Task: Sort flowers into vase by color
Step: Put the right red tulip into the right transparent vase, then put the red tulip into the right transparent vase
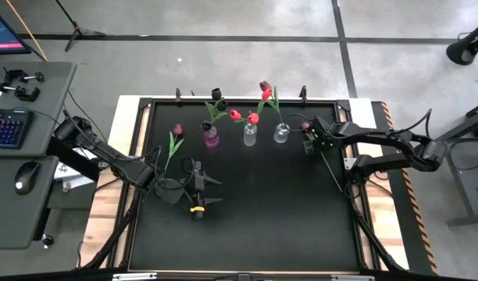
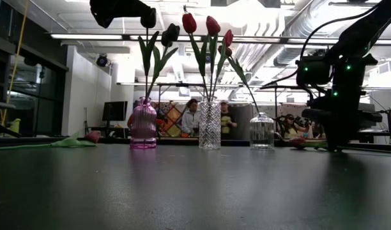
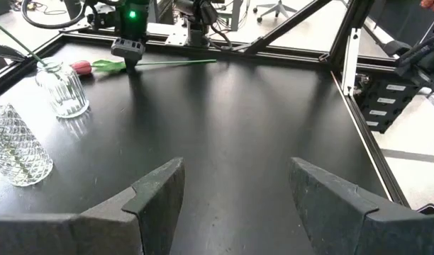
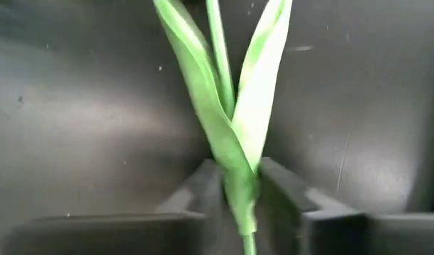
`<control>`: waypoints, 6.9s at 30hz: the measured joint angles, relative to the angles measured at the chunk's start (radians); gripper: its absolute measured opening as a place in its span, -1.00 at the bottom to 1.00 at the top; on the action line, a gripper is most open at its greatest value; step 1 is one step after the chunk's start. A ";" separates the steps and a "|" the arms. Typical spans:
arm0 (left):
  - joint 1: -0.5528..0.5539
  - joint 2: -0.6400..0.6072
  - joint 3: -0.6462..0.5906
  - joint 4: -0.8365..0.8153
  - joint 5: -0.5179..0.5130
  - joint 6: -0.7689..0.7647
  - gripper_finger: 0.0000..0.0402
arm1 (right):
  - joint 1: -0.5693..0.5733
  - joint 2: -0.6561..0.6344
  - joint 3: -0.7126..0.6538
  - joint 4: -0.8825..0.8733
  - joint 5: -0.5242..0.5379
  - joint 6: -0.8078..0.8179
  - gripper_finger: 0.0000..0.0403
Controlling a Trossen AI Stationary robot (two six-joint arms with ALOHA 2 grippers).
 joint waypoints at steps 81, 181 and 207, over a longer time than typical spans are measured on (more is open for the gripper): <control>0.000 0.000 0.000 0.000 0.000 0.002 0.19 | 0.443 -0.072 -0.079 1.410 0.542 -0.656 -0.71; 0.819 0.211 -0.161 -0.854 0.288 -0.387 -0.94 | 0.452 -0.050 -0.078 0.769 0.302 -0.180 0.65; 0.151 -0.138 -0.151 -0.750 0.580 -0.621 -1.00 | 0.451 -0.051 -0.078 0.764 0.295 -0.161 0.65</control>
